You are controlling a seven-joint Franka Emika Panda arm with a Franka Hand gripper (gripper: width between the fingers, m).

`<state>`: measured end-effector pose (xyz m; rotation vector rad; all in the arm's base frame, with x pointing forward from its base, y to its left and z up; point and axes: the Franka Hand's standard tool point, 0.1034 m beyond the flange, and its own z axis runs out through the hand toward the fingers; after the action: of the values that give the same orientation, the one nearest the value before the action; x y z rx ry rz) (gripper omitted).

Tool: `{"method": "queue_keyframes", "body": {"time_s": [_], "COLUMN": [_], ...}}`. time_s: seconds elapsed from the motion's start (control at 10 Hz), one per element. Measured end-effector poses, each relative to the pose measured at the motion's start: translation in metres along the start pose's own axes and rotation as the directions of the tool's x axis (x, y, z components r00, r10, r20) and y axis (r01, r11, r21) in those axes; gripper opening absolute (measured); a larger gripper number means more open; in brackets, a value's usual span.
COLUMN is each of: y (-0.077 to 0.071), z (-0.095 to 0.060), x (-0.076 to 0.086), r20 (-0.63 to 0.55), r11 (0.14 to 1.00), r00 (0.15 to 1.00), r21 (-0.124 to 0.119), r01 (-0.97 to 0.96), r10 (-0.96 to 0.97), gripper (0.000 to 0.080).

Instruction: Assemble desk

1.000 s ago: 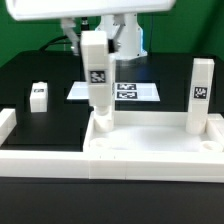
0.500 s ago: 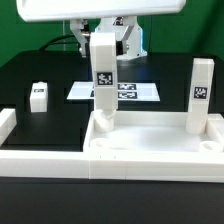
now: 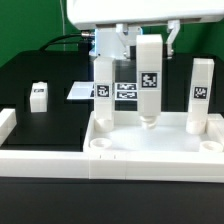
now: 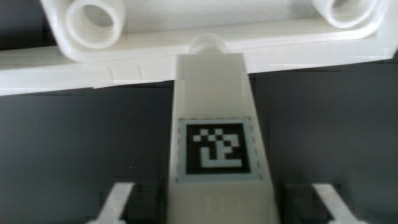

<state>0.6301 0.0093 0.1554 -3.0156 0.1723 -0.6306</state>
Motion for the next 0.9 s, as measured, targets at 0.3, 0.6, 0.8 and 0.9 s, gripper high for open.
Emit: {"method": "queue_keyframes", "body": {"time_s": [0.3,0.6,0.8,0.9], "y": [0.0,-0.036,-0.073,-0.072], "z": [0.002,0.004,0.006,0.008], "x": [-0.001,-0.012,-0.02,-0.022], "r20": [0.003,0.011,0.033,0.037], "r11": [1.0,0.998,0.999,0.999], "r00": [1.0,0.998,0.998,0.998], "r21": [-0.001,0.011,0.015,0.014], "r01": [-0.008,-0.065,-0.048,-0.046], "r10": [0.008,0.065,0.047,0.046], "gripper": [0.0288,0.0288,0.0288,0.0288]}}
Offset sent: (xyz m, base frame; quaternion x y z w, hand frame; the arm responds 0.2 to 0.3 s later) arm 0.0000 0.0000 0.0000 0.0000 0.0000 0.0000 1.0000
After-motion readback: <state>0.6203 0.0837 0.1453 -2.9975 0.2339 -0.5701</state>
